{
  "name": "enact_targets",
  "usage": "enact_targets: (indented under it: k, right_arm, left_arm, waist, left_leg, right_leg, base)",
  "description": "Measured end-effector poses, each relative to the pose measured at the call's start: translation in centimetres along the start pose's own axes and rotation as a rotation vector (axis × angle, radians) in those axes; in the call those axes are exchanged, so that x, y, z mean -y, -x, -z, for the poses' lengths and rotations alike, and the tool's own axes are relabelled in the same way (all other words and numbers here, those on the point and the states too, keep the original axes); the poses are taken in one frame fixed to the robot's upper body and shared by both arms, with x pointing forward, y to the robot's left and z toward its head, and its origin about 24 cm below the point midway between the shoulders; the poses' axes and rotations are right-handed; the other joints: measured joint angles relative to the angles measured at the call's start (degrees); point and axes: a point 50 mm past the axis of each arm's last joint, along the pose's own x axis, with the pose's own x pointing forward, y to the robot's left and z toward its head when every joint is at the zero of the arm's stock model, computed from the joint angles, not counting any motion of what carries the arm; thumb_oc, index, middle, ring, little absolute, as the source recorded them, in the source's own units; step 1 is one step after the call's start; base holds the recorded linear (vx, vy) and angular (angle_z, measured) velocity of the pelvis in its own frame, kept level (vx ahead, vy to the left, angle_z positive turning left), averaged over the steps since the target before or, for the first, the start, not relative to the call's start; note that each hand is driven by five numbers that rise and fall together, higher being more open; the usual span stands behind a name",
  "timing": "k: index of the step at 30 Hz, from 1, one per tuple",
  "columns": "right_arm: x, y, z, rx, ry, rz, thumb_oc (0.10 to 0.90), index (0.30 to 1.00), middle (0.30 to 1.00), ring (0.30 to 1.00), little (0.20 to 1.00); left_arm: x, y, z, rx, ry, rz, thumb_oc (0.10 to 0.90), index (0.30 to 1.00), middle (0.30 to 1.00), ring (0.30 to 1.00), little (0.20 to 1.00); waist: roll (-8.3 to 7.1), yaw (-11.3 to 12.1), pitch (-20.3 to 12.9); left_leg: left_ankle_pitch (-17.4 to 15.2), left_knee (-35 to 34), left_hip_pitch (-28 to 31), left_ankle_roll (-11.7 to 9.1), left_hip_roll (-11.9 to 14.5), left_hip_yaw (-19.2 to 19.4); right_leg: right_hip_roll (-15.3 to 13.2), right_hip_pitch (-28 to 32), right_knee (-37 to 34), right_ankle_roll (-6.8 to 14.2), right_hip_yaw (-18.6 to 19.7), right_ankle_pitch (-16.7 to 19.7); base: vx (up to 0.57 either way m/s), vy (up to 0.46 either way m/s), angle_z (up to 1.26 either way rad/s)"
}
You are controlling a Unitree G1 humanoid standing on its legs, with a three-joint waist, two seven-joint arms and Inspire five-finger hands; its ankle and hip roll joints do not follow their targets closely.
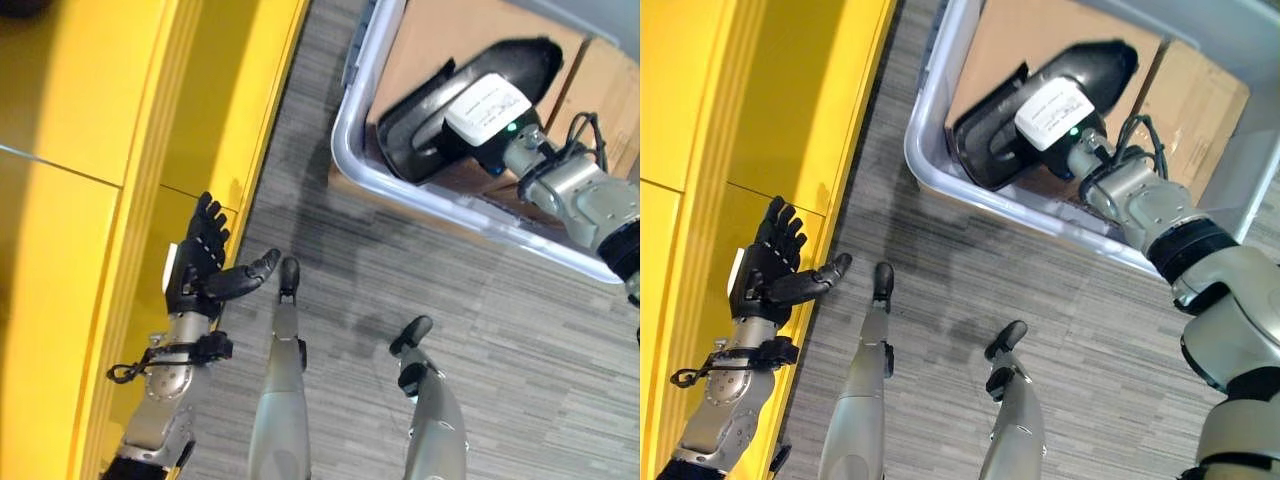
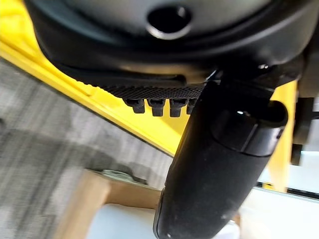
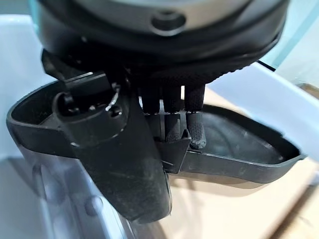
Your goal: Move parts from the plastic box to the shelf.
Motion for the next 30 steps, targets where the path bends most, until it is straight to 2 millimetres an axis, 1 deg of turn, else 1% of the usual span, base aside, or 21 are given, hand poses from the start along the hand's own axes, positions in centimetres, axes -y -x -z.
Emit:
enact_targets:
  k: [1, 2, 6, 9, 11, 12, 13, 15, 17, 19, 22, 23, 24, 26, 28, 30]
  right_arm:
    - [-1.1, 0.3, -0.4, 0.006, -0.008, -0.035, 0.4, 0.3, 0.3, 0.3, 0.3]
    - [-1.5, 0.5, -0.5, 0.01, -0.012, -0.049, 0.4, 0.3, 0.3, 0.3, 0.3]
    - [-1.8, 1.0, -0.1, -0.003, -0.022, -0.051, 0.4, 0.3, 0.3, 0.3, 0.3]
    - [-2.0, 1.6, 0.1, -0.027, -0.089, -0.03, 0.4, 0.3, 0.3, 0.3, 0.3]
    - [-1.3, 1.8, 0.1, -0.033, -0.146, 0.019, 0.4, 0.3, 0.3, 0.3, 0.3]
    - [-0.7, 1.8, 0.1, -0.035, -0.162, 0.051, 0.4, 0.3, 0.3, 0.3, 0.3]
    - [-0.2, 1.8, 0.3, -0.04, -0.177, 0.078, 0.4, 0.3, 0.3, 0.3, 0.3]
    - [1.3, 2.0, 1.1, -0.058, -0.212, 0.146, 0.4, 0.3, 0.3, 0.3, 0.3]
    - [2.3, 2.4, 1.7, -0.069, -0.233, 0.195, 0.4, 0.3, 0.3, 0.3, 0.3]
    - [2.8, 2.9, 2.3, -0.099, -0.304, 0.246, 0.4, 0.3, 0.3, 0.3, 0.3]
    - [4.1, 3.3, 2.5, -0.103, -0.358, 0.313, 0.4, 0.3, 0.3, 0.3, 0.3]
    - [4.1, 3.6, 2.5, -0.102, -0.381, 0.331, 0.4, 0.3, 0.3, 0.3, 0.3]
    - [4.5, 4.0, 2.2, -0.087, -0.445, 0.368, 0.4, 0.3, 0.3, 0.3, 0.3]
    - [5.3, 4.4, 1.8, -0.062, -0.527, 0.426, 0.4, 0.3, 0.3, 0.3, 0.3]
    - [6.5, 5.0, 0.6, 0.006, -0.618, 0.485, 0.4, 0.3, 0.3, 0.3, 0.3]
    - [7.2, 5.1, -0.6, 0.07, -0.724, 0.515, 0.4, 0.3, 0.3, 0.3, 0.3]
  left_arm:
    - [0.0, 0.0, 0.1, -0.003, -0.001, 0.008, 0.9, 1.0, 1.0, 1.0, 1.0]
    - [0.0, -0.1, 0.0, -0.002, -0.001, 0.008, 0.9, 1.0, 1.0, 1.0, 1.0]
    - [0.3, -0.4, -0.2, 0.01, 0.001, 0.036, 0.9, 1.0, 1.0, 1.0, 1.0]
    - [0.2, -0.3, 0.0, 0.0, 0.004, 0.036, 0.9, 1.0, 1.0, 1.0, 1.0]
    - [-0.1, -0.1, 0.0, -0.008, 0.027, 0.032, 0.9, 1.0, 1.0, 1.0, 1.0]
    - [-0.4, 0.1, 0.0, -0.011, 0.027, 0.022, 0.9, 1.0, 1.0, 1.0, 1.0]
    - [-0.7, 0.2, 0.0, -0.012, 0.024, 0.014, 0.9, 1.0, 1.0, 1.0, 1.0]
    - [-1.2, 0.3, -0.1, -0.013, 0.016, 0.006, 0.9, 1.0, 1.0, 1.0, 1.0]
    - [-1.6, 0.3, -0.2, -0.017, 0.011, -0.007, 0.9, 1.0, 1.0, 1.0, 1.0]
    - [-1.6, 0.4, -0.3, -0.015, 0.016, -0.008, 0.9, 1.0, 1.0, 1.0, 1.0]
    - [-2.0, 0.5, -0.5, -0.009, 0.013, -0.009, 0.9, 1.0, 1.0, 1.0, 1.0]
    - [-2.0, 0.4, -0.6, -0.008, 0.013, -0.01, 0.9, 1.0, 1.0, 1.0, 1.0]
    - [-2.1, 0.3, -0.9, 0.003, 0.004, -0.008, 0.9, 1.0, 1.0, 1.0, 1.0]
    - [-2.2, 0.1, -1.5, 0.024, 0.0, -0.006, 0.9, 1.0, 1.0, 1.0, 1.0]
    - [-2.1, -0.2, -2.5, 0.066, -0.005, 0.0, 0.9, 1.0, 1.0, 1.0, 1.0]
    - [-2.1, -0.5, -3.3, 0.097, -0.094, 0.017, 0.9, 1.0, 1.0, 1.0, 1.0]
  waist:
    - [-0.01, -0.1, 0.0]
    - [-0.01, -0.2, 0.0]
    - [0.05, -0.5, 0.0]
    - [0.08, -0.5, 0.1]
    - [0.14, -0.6, 0.0]
    - [0.13, -1.1, 0.0]
    - [0.14, -1.6, 0.0]
    - [0.17, -1.7, 0.0]
    - [0.18, -1.8, 0.0]
    - [0.18, -1.8, 0.0]
    - [0.22, -2.2, 0.0]
    - [0.23, -2.1, -0.1]
    - [0.24, -2.2, -0.1]
    - [0.22, -2.5, -0.2]
    - [0.26, -3.6, -0.2]
    - [0.2, -4.3, -1.0]
  left_leg:
    - [0.0, -0.8, 3.2, 0.0, -0.2, 0.8]
    - [-0.1, -0.9, 4.9, 0.2, -0.3, 1.0]
    - [-0.3, -2.3, 10.9, 0.2, -0.4, 1.4]
    - [-0.8, -3.0, 15.1, -0.1, 0.1, 2.5]
    - [-1.8, -3.1, 17.6, -0.3, 0.0, 2.8]
    - [-2.0, -3.2, 18.6, -0.4, 0.1, 2.9]
    - [-2.1, -3.4, 19.3, -0.6, 0.2, 3.1]
    - [-2.6, -3.6, 20.5, -0.9, 0.4, 4.1]
    - [-2.4, -3.6, 21.9, -1.1, 0.6, 4.2]
    - [-2.5, -3.7, 23.4, -1.2, 0.7, 4.2]
    - [-2.8, -4.0, 25.5, -1.3, 0.9, 4.5]
    - [-2.8, -4.0, 26.2, -1.3, 0.9, 4.5]
    - [-3.1, -4.4, 28.1, -1.6, 1.2, 5.3]
    - [-3.6, -4.5, 29.5, -1.6, 1.3, 5.9]
    - [-4.0, -4.6, 31.2, -1.6, 1.3, 6.6]
    - [-4.5, -4.7, 32.4, -1.4, 1.6, 7.6]
  right_leg:
    - [0.0, 3.2, -1.4, 0.5, 0.1, 0.5]
    - [0.1, 5.1, -2.5, 0.6, 0.1, 0.9]
    - [1.0, 11.8, -6.7, 1.1, 0.1, 2.6]
    - [1.9, 17.0, -11.1, 1.3, -0.6, 4.7]
    - [2.5, 20.5, -14.4, 1.6, -0.6, 6.0]
    - [2.8, 22.0, -15.7, 1.8, -0.6, 6.3]
    - [3.1, 22.8, -16.6, 1.6, -0.6, 6.9]
    - [3.8, 24.5, -18.7, 1.2, -0.3, 8.2]
    - [4.3, 26.0, -19.5, 1.0, -0.5, 8.6]
    - [4.5, 27.8, -20.2, 1.0, -0.6, 8.6]
    - [4.9, 29.9, -21.0, 1.0, -0.6, 8.6]
    - [4.9, 30.7, -21.2, 1.0, -0.6, 8.6]
    - [5.2, 32.3, -21.6, 1.0, -0.5, 8.6]
    - [5.3, 33.1, -21.7, 1.0, 0.1, 8.6]
    - [5.3, 34.3, -21.8, 1.0, 0.9, 8.6]
    - [5.4, 34.6, -21.8, 1.0, 1.8, 8.6]
  base:
    - [-0.02, 0.007, -0.05]
    - [-0.01, 0.015, -0.1]
    - [-0.01, 0.015, -0.07]
    - [0.02, 0.014, -0.08]
    - [0.04, 0.016, -0.13]
    - [0.06, 0.004, -0.07]
    - [0.08, -0.001, -0.09]
    - [0.07, -0.015, -0.14]
    - [0.07, -0.003, -0.06]
    - [0.08, -0.012, 0.0]
    - [0.06, -0.004, -0.03]
    - [0.04, 0.02, -0.08]
    - [0.04, 0.03, -0.08]
    - [0.05, 0.027, -0.16]
    - [0.05, 0.03, -0.19]
    - [0.03, 0.019, -0.19]
